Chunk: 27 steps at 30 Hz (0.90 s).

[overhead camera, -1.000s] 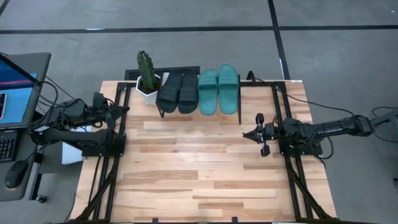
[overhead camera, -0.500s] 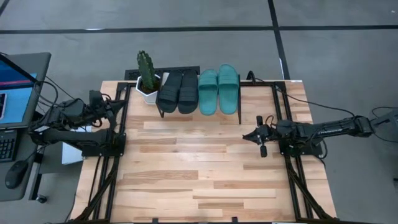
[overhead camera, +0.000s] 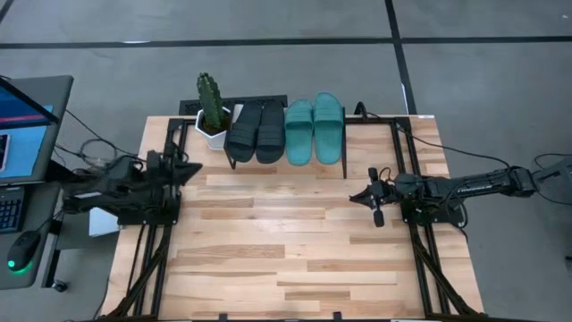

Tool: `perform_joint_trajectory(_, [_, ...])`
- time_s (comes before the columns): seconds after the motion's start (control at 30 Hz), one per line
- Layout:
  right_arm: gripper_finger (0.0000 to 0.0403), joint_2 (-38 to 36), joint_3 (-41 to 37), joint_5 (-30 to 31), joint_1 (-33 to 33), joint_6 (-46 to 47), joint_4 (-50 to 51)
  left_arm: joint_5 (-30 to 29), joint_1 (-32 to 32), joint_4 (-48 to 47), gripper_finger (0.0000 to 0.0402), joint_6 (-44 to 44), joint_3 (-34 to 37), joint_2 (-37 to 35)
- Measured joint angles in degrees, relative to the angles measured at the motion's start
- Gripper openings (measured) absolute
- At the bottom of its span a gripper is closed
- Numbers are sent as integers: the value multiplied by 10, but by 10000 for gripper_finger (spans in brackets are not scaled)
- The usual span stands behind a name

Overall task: Pick and place slides into the shelf
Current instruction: Return to Home Position

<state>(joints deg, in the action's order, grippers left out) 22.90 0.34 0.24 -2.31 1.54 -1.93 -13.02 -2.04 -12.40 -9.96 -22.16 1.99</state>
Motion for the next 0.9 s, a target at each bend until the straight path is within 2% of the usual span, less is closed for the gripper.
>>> perform_joint_trajectory(0.1, [0, 0, 0, 0, 0, 0, 0, 53, 0, 110, 0, 33, 63, -19])
perform_joint_trajectory(0.23, [0, 0, 0, 0, 0, 0, 1, 61, 0, 168, 0, 61, 105, -9])
perform_joint_trajectory(0.57, [0, 0, 0, 0, 0, 0, 3, 59, 0, 156, 0, 68, 171, -11])
perform_joint_trajectory(0.9, [0, 0, 0, 0, 0, 0, 2, 67, 0, 82, 0, -86, 191, -1])
